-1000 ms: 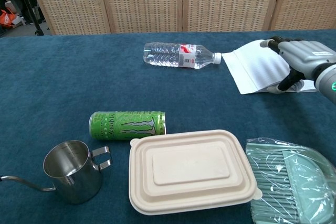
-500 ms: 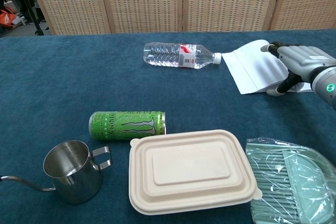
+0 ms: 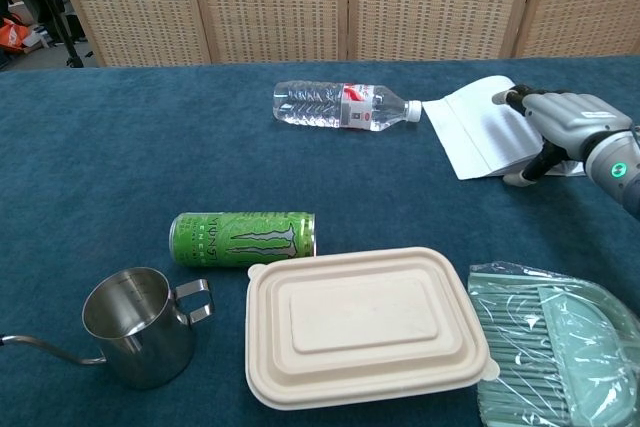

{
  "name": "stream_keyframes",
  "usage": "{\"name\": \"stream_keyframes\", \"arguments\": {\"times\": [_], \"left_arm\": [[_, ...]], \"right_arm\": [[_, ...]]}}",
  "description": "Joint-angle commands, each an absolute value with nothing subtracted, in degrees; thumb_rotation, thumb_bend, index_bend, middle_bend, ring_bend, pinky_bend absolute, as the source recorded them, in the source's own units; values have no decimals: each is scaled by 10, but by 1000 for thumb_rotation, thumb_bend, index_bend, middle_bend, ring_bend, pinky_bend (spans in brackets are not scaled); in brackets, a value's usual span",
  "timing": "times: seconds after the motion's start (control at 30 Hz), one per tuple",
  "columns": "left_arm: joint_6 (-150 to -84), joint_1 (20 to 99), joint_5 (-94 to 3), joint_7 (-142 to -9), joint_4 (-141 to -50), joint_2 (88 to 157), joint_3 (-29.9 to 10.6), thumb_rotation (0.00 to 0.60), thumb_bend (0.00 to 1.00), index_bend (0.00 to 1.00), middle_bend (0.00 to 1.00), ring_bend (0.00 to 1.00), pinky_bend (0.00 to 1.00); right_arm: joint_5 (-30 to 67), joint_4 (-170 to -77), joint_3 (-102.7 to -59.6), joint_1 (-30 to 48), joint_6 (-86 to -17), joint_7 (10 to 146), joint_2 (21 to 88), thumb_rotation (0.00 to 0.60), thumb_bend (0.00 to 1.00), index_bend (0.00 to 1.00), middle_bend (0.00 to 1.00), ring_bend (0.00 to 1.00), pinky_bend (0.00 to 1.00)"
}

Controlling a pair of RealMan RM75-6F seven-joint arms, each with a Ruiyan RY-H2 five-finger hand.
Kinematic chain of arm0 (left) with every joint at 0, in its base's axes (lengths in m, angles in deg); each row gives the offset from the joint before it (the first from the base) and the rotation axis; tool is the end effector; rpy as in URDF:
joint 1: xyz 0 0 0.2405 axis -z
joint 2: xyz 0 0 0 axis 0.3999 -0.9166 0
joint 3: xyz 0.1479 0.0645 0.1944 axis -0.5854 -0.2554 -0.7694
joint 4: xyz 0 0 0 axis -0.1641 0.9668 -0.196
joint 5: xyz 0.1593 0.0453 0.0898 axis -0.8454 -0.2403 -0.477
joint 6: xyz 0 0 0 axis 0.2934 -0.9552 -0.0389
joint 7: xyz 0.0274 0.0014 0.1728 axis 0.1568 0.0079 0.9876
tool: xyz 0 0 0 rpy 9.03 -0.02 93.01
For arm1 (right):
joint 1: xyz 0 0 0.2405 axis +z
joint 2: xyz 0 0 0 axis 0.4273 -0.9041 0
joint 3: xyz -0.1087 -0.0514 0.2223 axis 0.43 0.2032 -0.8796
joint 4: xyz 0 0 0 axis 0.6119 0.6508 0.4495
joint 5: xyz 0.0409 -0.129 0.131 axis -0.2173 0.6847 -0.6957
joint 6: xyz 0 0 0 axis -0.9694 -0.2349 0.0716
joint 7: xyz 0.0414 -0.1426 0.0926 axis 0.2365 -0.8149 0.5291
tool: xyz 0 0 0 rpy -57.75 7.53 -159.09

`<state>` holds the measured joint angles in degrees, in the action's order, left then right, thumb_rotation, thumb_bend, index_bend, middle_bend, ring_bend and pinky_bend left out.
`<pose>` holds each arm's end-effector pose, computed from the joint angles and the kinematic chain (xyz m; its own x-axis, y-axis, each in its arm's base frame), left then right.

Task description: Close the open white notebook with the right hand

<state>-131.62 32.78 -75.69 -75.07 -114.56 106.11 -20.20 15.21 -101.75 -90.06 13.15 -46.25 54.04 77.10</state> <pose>-0.2830 0.2105 0.1276 0.4050 0.1694 0.8985 0.9101 -0.1686 -0.3785 -0.2254 -0.4087 -0.0094 0.4920 -0.1018 0.8646 -0.8690 0.0027 0.4948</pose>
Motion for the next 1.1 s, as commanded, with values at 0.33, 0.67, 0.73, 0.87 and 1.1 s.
{"name": "stream_keyframes", "arguments": {"times": [0.33, 0.67, 0.73, 0.87, 1.1], "left_arm": [[-1315, 329, -765, -752, -1147, 1061, -207, 600, 187, 0, 0, 0, 0], [-1315, 329, -769, -757, -1149, 1060, -211, 600, 187, 0, 0, 0, 0], [-1315, 330, -769, -758, -1149, 1060, -211, 600, 187, 0, 0, 0, 0], [-1314, 330, -768, -759, -1150, 1059, -211, 600, 187, 0, 0, 0, 0], [-1313, 331, -769, -759, -1151, 1060, -213, 600, 188, 0, 0, 0, 0]], "right_arm": [[150, -989, -901, 141, -452, 549, 784, 600, 260, 0, 0, 0, 0], [153, -952, -910, 147, -463, 577, 804, 600, 260, 0, 0, 0, 0], [155, -946, -912, 147, -467, 586, 808, 600, 260, 0, 0, 0, 0], [155, -933, -919, 146, -475, 608, 817, 600, 293, 0, 0, 0, 0], [156, -920, -926, 143, -490, 623, 822, 600, 389, 0, 0, 0, 0]]}}
